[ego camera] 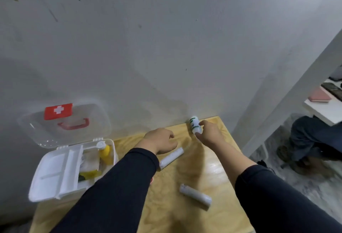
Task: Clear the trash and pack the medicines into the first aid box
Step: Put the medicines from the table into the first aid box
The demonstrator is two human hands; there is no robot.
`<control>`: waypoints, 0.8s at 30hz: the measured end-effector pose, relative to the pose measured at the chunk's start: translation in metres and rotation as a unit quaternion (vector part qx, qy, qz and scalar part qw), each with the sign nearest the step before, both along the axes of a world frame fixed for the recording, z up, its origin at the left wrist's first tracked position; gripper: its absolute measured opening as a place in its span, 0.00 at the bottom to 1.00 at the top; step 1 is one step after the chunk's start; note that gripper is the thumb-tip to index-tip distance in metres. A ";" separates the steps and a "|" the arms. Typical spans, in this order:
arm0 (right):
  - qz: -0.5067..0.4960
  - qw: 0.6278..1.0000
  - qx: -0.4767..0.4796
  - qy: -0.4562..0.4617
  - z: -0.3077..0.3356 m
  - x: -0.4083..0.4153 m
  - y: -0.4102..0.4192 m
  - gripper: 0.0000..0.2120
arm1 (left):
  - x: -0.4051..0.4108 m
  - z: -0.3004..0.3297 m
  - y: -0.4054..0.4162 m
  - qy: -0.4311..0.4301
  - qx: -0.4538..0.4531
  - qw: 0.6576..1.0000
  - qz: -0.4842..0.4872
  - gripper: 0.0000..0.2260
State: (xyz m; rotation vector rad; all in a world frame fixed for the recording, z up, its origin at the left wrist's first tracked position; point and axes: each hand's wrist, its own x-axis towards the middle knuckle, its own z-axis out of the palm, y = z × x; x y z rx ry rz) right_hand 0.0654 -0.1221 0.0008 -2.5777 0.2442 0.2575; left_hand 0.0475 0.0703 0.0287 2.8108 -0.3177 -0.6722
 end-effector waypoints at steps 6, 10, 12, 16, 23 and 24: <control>-0.073 0.994 0.077 -0.037 -0.049 0.023 0.010 0.23 | 0.018 -0.029 -0.019 0.002 0.013 1.000 0.017 0.22; -0.110 0.988 0.093 -0.061 -0.064 0.029 0.014 0.18 | 0.020 -0.037 -0.026 0.003 0.014 0.999 0.029 0.22; -0.132 0.982 0.119 -0.065 -0.065 0.030 0.009 0.16 | 0.018 -0.037 -0.028 0.007 0.013 0.999 0.037 0.22; -0.144 0.972 0.160 -0.092 -0.054 0.026 -0.004 0.14 | 0.015 -0.030 -0.029 0.001 0.019 0.999 0.033 0.21; -0.094 0.952 0.241 -0.163 -0.005 0.015 0.002 0.15 | 0.001 0.003 -0.021 -0.041 0.009 0.998 0.035 0.21; -0.085 0.949 0.255 -0.168 0.004 0.012 0.007 0.15 | -0.003 0.009 -0.017 -0.048 0.007 0.998 0.038 0.20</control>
